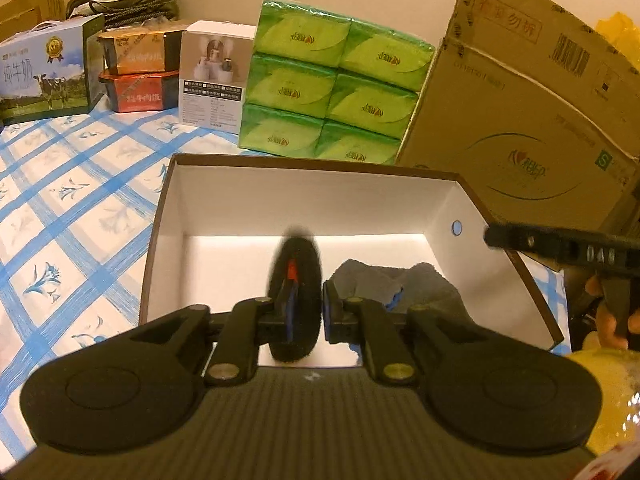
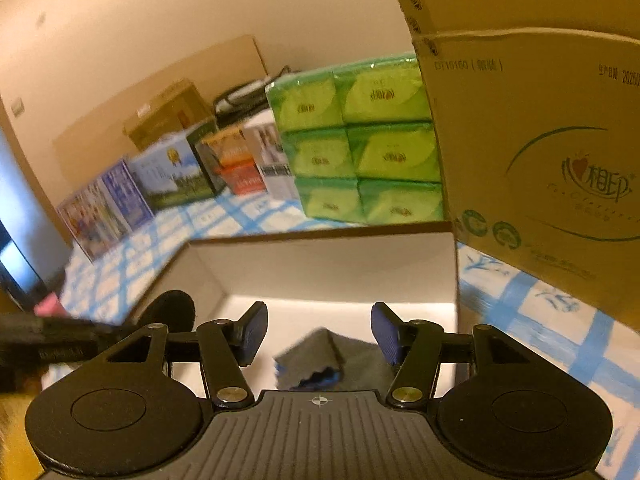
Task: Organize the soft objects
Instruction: 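Open the right tool to drop the grey cloth in the box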
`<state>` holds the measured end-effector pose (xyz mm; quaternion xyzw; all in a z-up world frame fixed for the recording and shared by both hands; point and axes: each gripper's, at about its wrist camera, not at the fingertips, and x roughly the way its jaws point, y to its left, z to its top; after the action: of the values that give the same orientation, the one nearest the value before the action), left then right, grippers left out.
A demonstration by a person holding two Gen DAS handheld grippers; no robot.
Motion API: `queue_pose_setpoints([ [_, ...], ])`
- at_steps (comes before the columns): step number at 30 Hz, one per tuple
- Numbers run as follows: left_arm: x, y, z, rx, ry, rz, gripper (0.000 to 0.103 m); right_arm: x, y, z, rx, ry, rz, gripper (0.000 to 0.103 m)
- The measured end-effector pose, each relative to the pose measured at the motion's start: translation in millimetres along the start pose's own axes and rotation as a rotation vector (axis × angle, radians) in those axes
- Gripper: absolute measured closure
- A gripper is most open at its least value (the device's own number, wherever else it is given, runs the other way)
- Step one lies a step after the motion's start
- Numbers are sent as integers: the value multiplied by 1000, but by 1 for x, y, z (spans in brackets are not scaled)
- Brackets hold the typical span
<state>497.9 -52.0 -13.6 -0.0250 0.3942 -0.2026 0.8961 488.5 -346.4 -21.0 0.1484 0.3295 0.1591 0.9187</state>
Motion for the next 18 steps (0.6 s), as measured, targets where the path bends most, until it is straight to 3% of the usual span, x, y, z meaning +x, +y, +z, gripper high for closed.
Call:
queue_pose_setpoints([
  [3, -2, 0, 2, -6, -7, 11, 75, -3, 3, -8, -54, 19, -21, 45],
  [10, -26, 2, -5, 15, -10, 45, 73, -34, 6, -24, -110, -1, -54, 45],
  [18, -80, 5, -27, 60, -22, 76, 69, -82, 11, -43, -106, -28, -59, 45],
])
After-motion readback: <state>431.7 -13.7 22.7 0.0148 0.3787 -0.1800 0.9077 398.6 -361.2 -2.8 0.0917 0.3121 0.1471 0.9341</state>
